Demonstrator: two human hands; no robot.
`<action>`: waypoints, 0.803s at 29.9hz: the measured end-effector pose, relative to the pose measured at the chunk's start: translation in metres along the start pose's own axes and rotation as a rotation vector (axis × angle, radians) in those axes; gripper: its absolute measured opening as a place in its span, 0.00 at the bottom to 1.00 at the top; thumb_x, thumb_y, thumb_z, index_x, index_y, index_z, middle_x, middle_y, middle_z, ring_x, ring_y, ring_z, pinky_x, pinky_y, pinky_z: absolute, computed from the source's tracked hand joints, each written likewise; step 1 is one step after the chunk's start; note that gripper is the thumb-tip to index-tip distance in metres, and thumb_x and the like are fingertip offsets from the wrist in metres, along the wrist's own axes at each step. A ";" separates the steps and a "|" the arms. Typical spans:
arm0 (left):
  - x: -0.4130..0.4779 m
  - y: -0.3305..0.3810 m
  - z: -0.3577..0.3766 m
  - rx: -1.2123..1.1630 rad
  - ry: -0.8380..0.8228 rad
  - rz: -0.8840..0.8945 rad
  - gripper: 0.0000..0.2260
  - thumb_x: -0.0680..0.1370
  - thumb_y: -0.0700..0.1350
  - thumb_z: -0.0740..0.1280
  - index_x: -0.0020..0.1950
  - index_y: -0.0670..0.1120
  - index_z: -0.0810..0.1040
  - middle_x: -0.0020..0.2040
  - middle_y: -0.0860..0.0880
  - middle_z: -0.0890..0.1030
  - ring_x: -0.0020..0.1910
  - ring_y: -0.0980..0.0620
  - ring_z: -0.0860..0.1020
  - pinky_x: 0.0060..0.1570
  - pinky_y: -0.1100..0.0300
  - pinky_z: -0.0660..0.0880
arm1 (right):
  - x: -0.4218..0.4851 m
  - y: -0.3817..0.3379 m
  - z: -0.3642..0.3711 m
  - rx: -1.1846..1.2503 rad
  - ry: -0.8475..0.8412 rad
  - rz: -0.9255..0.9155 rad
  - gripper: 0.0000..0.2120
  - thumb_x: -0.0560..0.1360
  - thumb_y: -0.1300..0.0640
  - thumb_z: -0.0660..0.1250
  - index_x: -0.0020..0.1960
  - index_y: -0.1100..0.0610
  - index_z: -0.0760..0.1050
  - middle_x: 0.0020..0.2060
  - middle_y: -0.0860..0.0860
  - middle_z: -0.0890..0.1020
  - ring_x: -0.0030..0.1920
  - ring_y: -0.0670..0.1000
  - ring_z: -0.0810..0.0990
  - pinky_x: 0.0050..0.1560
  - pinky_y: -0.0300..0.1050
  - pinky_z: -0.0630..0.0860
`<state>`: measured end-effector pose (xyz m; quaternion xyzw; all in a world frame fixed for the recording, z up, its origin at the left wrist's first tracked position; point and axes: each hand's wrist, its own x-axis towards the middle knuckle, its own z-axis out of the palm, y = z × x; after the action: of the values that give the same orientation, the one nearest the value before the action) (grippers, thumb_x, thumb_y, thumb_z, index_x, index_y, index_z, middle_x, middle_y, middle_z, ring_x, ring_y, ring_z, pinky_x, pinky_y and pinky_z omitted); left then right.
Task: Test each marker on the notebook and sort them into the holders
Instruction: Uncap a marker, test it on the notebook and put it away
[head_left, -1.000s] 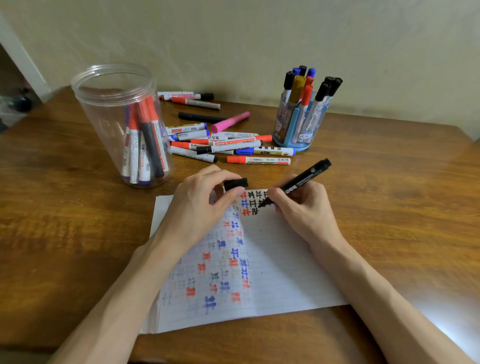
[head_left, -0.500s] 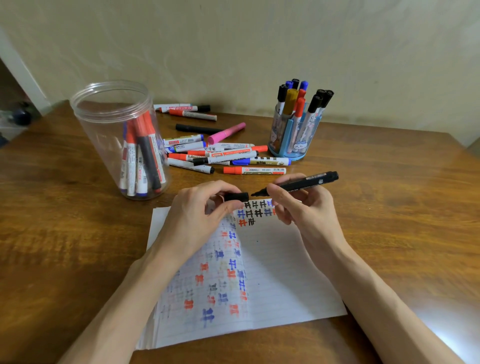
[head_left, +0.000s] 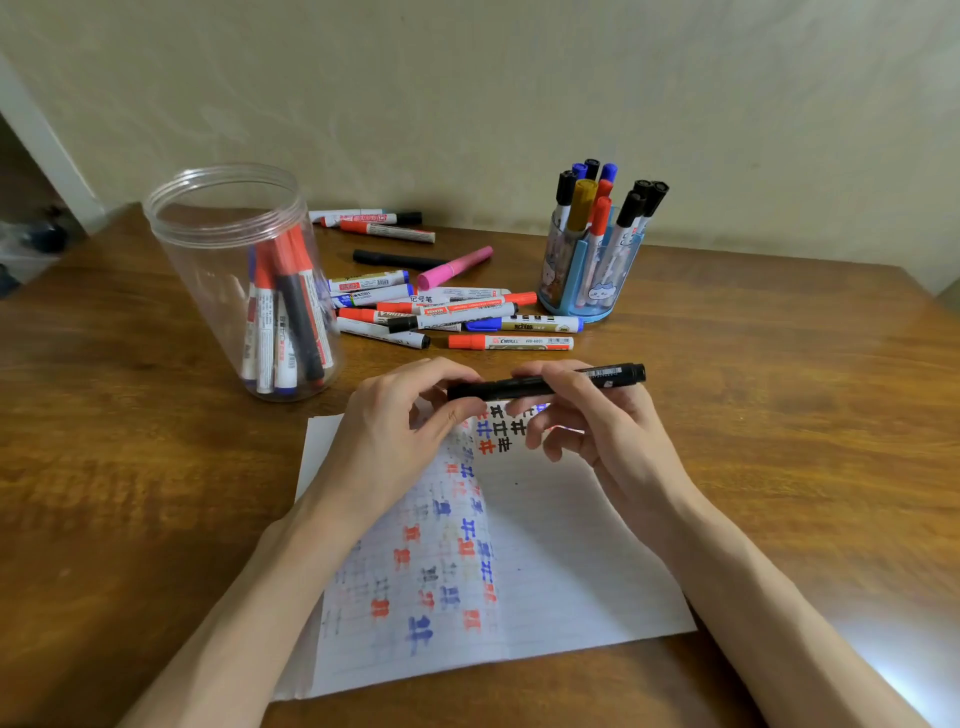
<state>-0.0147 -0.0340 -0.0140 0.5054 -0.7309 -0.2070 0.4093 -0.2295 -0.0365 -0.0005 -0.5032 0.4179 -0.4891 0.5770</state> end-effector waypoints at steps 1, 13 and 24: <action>0.000 0.000 0.000 -0.002 0.002 0.001 0.16 0.75 0.56 0.66 0.60 0.52 0.82 0.53 0.61 0.82 0.57 0.67 0.77 0.46 0.76 0.74 | 0.001 0.000 -0.002 -0.025 -0.007 -0.012 0.13 0.80 0.52 0.70 0.58 0.60 0.85 0.41 0.58 0.84 0.37 0.54 0.78 0.35 0.45 0.73; -0.001 0.002 -0.004 0.016 0.034 0.024 0.16 0.76 0.55 0.66 0.60 0.51 0.83 0.53 0.61 0.82 0.55 0.68 0.79 0.47 0.71 0.78 | 0.004 -0.011 -0.026 -0.485 -0.087 -0.140 0.07 0.74 0.56 0.79 0.49 0.57 0.86 0.38 0.51 0.88 0.35 0.49 0.85 0.35 0.39 0.79; -0.002 0.000 -0.005 -0.006 0.075 0.030 0.10 0.78 0.41 0.72 0.58 0.50 0.85 0.40 0.58 0.82 0.39 0.51 0.81 0.42 0.59 0.78 | 0.001 -0.002 -0.019 -0.472 -0.094 -0.200 0.07 0.76 0.54 0.76 0.48 0.57 0.84 0.35 0.52 0.86 0.33 0.46 0.83 0.35 0.35 0.75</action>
<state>-0.0103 -0.0315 -0.0116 0.5005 -0.7218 -0.1841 0.4412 -0.2477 -0.0407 -0.0015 -0.6848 0.4415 -0.4087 0.4113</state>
